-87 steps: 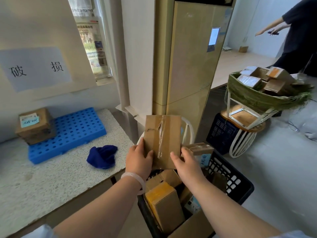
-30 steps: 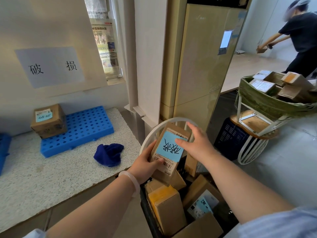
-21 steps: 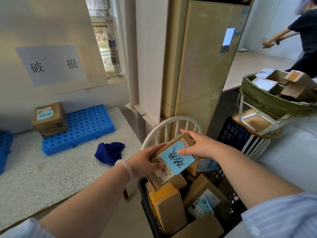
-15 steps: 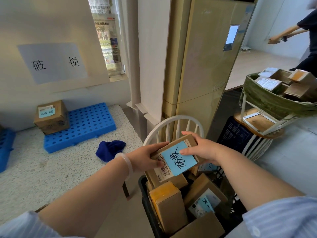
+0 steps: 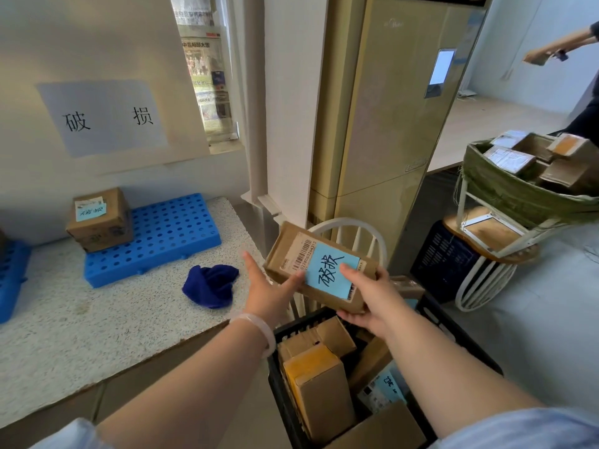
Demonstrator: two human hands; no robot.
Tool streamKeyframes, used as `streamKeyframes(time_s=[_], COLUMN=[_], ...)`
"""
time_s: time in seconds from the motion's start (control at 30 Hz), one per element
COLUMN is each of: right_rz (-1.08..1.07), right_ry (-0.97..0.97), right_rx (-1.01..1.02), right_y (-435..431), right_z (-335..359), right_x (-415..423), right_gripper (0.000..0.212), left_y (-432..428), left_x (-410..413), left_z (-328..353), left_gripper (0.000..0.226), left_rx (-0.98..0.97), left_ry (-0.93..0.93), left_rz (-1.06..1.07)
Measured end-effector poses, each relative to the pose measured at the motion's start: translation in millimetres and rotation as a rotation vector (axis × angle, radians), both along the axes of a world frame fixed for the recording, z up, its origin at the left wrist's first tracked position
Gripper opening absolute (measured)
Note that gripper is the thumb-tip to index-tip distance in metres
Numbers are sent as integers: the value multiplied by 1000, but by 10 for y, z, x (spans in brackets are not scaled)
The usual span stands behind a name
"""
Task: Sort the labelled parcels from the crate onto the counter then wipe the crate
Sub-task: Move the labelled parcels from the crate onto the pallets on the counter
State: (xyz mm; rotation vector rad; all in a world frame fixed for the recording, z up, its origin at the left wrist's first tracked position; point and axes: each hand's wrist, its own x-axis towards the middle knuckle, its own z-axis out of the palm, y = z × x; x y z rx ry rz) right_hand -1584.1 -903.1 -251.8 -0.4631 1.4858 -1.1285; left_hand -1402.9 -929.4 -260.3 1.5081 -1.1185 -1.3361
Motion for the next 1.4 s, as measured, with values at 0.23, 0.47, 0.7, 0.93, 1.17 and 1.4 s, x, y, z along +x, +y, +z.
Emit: streamKeyframes(time_s=[0.23, 0.47, 0.7, 0.93, 1.17, 1.4], right_rz=[-71, 56, 308, 428, 650, 710], right_ry=[-161, 89, 516, 670, 754, 793], right_rx=[36, 71, -20, -188, -332, -297], right_y=[36, 27, 3, -172, -533, -1091], right_z=[-104, -135, -12, -66, -151, -318], right_x=[334, 459, 610, 894, 1316, 2104], right_gripper=[61, 82, 70, 72, 90, 73], left_y=[10, -27, -119, -235, -535, -948], left_x=[-39, 84, 361, 709, 1152, 1898], left_z=[-72, -163, -141, -93, -242, -366], left_gripper=[119, 112, 101, 101, 90, 63], left_rx=[-203, -216, -176, -84, -100, -206], left_ry=[11, -90, 11, 76, 61, -65], left_rz=[-44, -94, -71, -83, -144, -124])
